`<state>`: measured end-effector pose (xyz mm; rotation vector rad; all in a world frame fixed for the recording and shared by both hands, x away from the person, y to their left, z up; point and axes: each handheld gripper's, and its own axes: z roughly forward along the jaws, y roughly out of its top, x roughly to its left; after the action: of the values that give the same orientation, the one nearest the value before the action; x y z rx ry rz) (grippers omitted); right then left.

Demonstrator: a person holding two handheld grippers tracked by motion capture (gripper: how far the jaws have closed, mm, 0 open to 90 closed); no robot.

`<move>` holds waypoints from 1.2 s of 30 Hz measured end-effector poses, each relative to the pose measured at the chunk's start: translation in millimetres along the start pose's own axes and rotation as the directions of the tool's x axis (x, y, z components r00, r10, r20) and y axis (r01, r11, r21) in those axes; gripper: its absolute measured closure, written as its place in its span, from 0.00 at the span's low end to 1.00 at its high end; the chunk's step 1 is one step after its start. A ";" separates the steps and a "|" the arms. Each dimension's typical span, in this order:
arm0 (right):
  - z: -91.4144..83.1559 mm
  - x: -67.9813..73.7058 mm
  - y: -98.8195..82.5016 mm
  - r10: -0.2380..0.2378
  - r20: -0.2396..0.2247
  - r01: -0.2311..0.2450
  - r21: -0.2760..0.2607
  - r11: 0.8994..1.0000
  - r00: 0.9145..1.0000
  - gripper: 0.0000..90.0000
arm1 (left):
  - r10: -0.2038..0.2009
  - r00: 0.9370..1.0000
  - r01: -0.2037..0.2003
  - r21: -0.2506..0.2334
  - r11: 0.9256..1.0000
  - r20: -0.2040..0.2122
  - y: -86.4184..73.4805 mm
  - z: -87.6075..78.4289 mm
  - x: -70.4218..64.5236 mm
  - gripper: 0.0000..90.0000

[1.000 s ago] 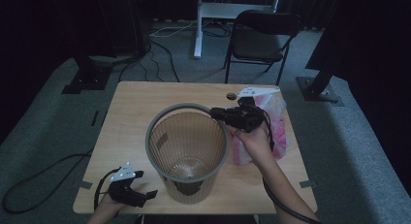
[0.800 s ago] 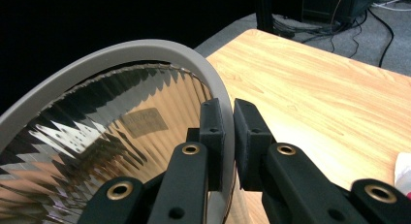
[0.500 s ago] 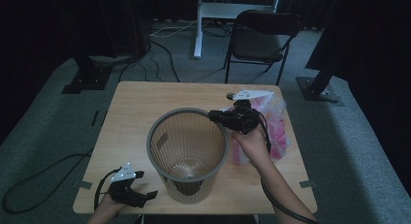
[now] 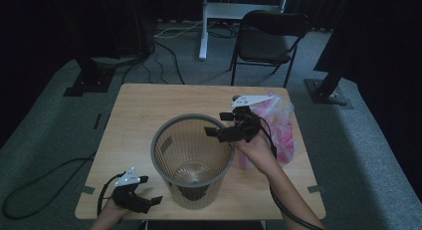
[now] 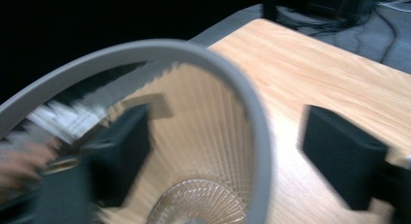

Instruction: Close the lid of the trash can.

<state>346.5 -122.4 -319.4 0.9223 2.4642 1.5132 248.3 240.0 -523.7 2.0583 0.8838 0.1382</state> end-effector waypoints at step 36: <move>-37.7 5.7 -18.8 0.011 0.166 0.021 -0.187 0.982 0.986 0.13 | -0.052 0.995 0.052 -0.005 0.999 -0.088 -3.2 -4.5 4.7 0.01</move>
<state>318.9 -154.6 -315.1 0.9641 2.1647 1.5651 248.2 247.3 -524.3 2.0377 0.9899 0.2028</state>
